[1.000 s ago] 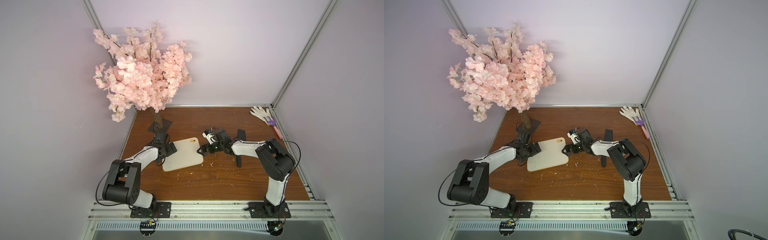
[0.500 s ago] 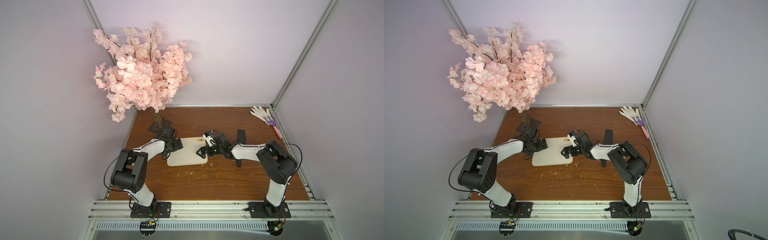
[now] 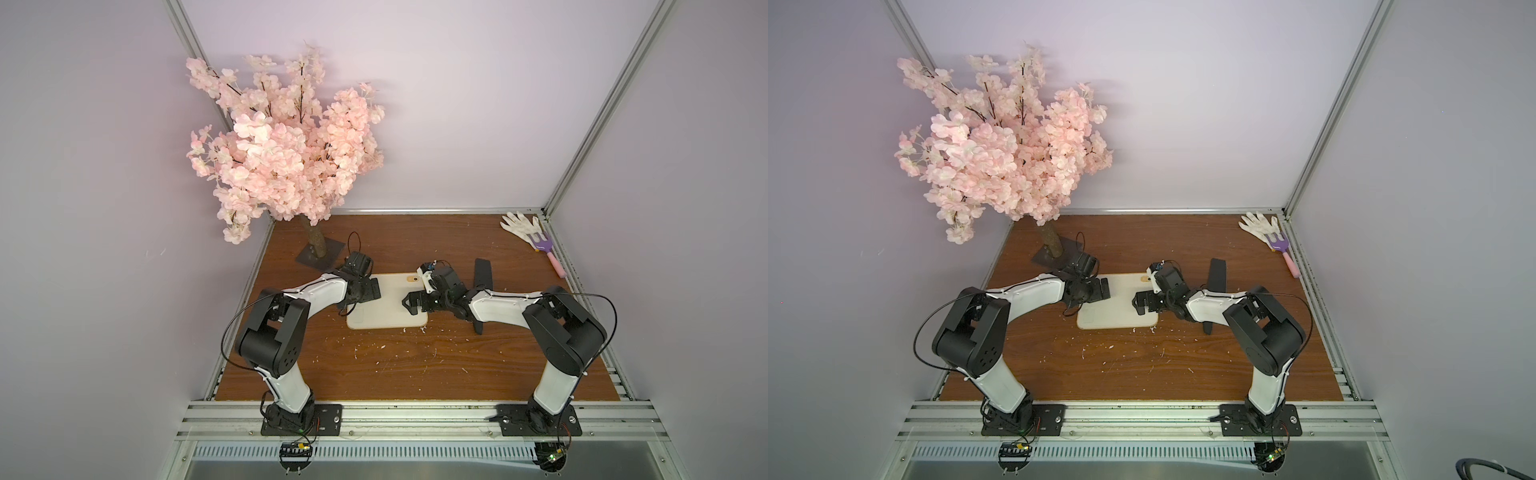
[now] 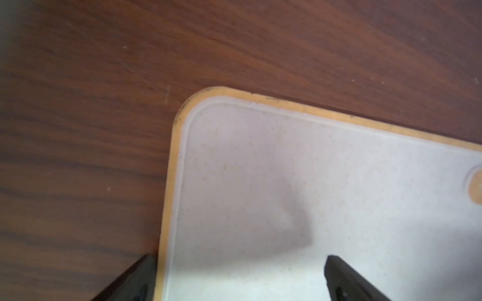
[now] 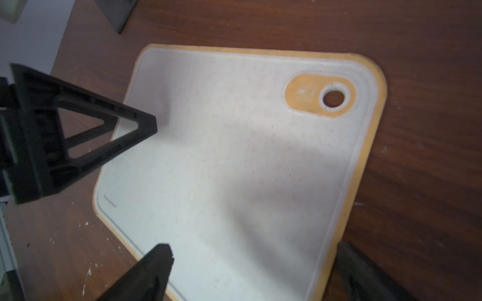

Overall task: Align the knife with the edge of the cutting board
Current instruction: Move the work surface to the center of the board.

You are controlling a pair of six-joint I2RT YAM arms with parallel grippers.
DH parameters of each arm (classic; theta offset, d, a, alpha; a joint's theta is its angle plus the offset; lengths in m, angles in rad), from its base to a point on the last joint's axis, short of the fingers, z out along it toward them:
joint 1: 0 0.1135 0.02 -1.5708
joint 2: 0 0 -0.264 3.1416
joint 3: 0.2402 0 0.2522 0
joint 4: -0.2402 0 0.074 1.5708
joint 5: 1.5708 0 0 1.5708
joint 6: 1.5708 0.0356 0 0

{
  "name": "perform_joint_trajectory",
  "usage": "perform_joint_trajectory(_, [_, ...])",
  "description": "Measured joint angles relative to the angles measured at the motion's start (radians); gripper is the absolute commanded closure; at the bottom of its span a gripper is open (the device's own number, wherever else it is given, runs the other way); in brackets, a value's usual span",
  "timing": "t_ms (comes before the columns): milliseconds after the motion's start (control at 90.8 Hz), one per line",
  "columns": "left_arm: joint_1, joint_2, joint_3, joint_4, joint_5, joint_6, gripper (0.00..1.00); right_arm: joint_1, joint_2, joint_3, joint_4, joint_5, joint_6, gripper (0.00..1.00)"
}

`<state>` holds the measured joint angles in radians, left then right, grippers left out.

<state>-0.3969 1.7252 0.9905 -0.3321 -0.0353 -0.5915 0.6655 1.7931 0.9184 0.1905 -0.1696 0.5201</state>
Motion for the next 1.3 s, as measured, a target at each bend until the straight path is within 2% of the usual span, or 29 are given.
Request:
perform_joint_trajectory(605, [-0.070, 0.033, 0.029, 0.070, 0.055, -0.017, 0.00, -0.011, -0.146, -0.169, 0.018, 0.085, 0.080, 0.00])
perform_joint_trajectory(1299, [-0.089, 0.009, -0.002, 0.089, 0.054, -0.037, 0.00, -0.059, -0.084, -0.100, 0.019, 0.097, 0.084, 0.00])
